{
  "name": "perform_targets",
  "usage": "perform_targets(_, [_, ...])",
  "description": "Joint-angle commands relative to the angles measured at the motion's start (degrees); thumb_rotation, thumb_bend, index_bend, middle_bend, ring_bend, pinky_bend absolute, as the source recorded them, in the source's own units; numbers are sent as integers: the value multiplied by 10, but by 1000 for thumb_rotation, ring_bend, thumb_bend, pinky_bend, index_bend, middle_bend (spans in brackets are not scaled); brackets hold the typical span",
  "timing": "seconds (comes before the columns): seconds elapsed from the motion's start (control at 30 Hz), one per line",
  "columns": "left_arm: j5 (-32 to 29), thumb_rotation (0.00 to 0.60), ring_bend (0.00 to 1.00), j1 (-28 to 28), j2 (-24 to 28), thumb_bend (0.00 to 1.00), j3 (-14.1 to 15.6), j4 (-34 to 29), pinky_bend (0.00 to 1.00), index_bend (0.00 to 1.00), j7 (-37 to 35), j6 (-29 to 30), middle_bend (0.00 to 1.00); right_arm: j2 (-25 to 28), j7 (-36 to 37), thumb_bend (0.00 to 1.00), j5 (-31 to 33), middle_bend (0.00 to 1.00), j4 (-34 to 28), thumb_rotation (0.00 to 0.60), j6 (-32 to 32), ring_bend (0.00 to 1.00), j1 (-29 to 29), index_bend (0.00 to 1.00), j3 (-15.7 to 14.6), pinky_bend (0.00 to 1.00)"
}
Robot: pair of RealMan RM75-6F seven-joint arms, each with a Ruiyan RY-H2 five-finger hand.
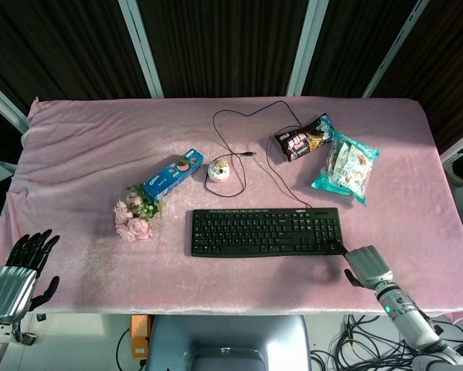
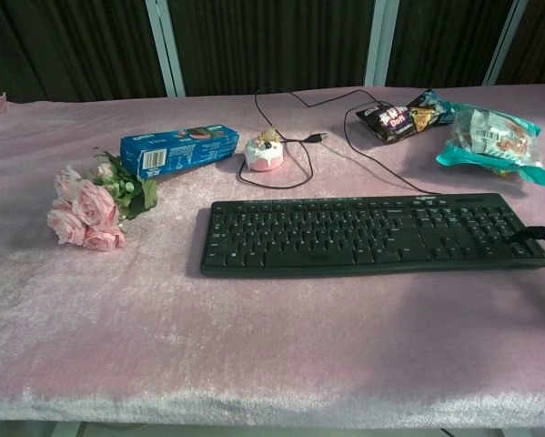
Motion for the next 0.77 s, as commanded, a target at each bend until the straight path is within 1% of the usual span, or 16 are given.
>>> perform_targets(0.03, [2,600,0,1,-1,413,-1,1,0,0,-1,5,0,13,13,587,-19,1000,-15,600,34,1000,-11,215,2,1000])
perform_targets(0.13, [7,600,0,3,-1,413,0,3,0,0,-3,11,0,30,27,587,-53,996,-34,600,110,989,-37,169,6,996])
perform_targets(0.17, [8,600,0,3,-1,413,1,3,0,0,-4,12,0,34,28,586,-66,964,-40,600,140,950,-48,139,7,969])
perform_targets(0.2, [9,600,0,3,-1,413,1,3,0,0,-4,12,0,38,27,586,-82,872,-47,600,174,852,-62,89,7,897])
perform_targets(0.23, [9,600,0,3,-1,413,1,3,0,0,-3,12,0,41,26,587,-94,723,-53,600,205,704,-74,44,7,788])
perform_targets(0.27, [9,600,0,3,-1,413,1,3,0,0,-3,12,0,46,21,586,-115,604,-62,600,256,595,-95,21,7,701])
perform_targets(0.3, [9,600,0,3,-2,413,2,3,0,0,-4,12,0,49,14,574,-130,416,-67,600,290,425,-110,0,5,555])
perform_targets(0.33, [9,600,0,3,-1,413,2,3,0,0,-4,12,0,50,7,557,-144,308,-70,600,321,326,-124,0,3,464])
perform_targets(0.37, [9,600,0,3,-2,414,2,3,0,0,-4,11,0,50,-1,540,-164,239,-69,600,358,260,-141,0,0,402])
perform_targets(0.4, [9,600,0,3,-2,413,1,4,0,0,-4,11,0,49,-4,507,-179,145,-65,600,381,168,-153,0,-4,322])
perform_targets(0.47, [8,600,0,1,-3,413,0,5,0,0,-4,9,0,44,10,466,-200,49,-53,600,416,68,-174,0,-12,259])
perform_targets(0.53, [6,600,0,0,-4,413,0,5,0,0,-5,6,0,46,23,441,-207,2,-49,600,420,9,-181,0,-17,206])
perform_targets(0.63, [6,600,0,-3,-4,413,0,5,0,0,-3,2,0,50,41,440,-209,0,-41,600,413,0,-180,0,-13,154])
perform_targets(0.77, [3,600,0,-3,-4,413,0,4,0,0,-1,-1,0,51,43,441,-207,0,-40,600,395,0,-178,0,-11,144])
